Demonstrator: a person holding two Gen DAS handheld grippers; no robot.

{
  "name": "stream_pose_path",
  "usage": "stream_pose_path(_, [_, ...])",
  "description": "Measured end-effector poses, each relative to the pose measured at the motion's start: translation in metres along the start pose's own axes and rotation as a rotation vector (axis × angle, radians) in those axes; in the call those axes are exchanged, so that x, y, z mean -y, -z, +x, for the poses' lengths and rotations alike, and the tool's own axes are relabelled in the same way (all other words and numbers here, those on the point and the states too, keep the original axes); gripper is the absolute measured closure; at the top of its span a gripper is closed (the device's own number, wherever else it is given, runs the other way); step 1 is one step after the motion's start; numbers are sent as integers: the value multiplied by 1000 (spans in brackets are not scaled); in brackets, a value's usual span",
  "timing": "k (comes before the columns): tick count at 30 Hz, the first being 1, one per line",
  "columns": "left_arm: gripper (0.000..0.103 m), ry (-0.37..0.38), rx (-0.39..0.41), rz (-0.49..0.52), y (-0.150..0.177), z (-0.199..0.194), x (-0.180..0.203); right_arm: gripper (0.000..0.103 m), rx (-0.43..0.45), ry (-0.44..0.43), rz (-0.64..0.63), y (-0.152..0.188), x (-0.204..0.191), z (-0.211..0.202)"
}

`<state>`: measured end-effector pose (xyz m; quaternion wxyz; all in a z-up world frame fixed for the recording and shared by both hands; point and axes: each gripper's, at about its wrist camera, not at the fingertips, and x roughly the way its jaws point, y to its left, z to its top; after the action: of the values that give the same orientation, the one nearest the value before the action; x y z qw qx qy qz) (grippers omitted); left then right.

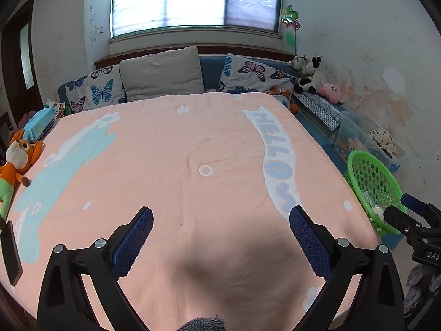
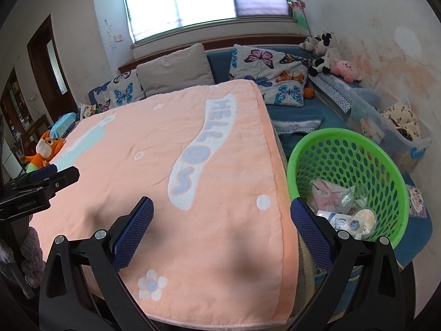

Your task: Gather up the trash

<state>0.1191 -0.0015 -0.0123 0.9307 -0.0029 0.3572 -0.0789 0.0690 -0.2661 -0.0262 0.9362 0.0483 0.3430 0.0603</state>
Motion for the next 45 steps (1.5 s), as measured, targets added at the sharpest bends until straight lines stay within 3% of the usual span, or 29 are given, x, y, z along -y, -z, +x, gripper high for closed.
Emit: stream_pose_path(45, [7, -17, 14, 0, 0, -3, -3, 4, 2, -7, -1, 2, -4, 0])
